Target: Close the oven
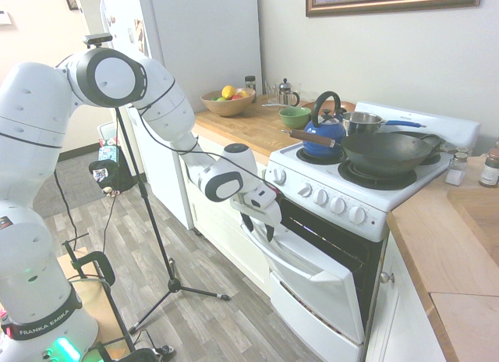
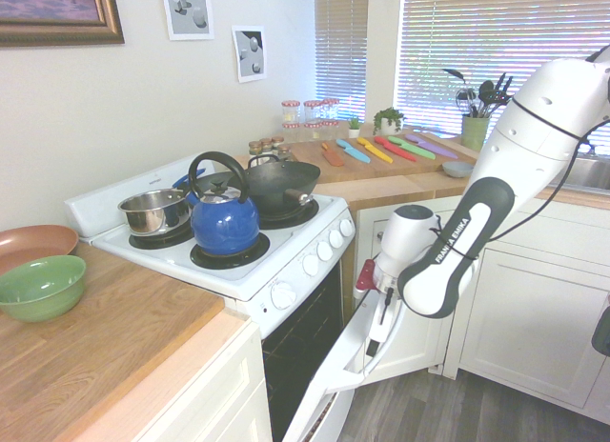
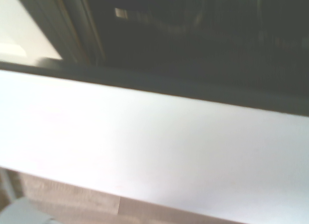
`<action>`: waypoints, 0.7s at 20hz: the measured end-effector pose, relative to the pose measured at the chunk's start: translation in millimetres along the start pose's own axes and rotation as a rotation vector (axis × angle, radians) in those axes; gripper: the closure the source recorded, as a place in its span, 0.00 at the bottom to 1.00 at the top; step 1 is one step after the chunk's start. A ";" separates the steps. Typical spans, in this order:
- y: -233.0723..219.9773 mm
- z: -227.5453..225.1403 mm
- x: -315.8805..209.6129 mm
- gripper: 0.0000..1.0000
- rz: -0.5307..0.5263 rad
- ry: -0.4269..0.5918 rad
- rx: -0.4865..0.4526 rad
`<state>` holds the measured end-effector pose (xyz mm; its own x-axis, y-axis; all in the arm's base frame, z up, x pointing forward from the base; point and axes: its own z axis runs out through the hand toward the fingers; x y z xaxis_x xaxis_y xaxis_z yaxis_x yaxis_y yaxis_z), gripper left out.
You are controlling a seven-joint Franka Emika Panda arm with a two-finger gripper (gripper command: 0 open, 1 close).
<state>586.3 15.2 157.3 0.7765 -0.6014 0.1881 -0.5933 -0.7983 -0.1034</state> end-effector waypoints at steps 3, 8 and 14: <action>-22.0 -23.6 17.0 0.00 -0.012 0.028 0.019; -27.7 -92.6 16.9 0.00 -0.003 -0.003 0.017; 32.3 -120.7 -58.8 0.00 0.023 -0.162 -0.039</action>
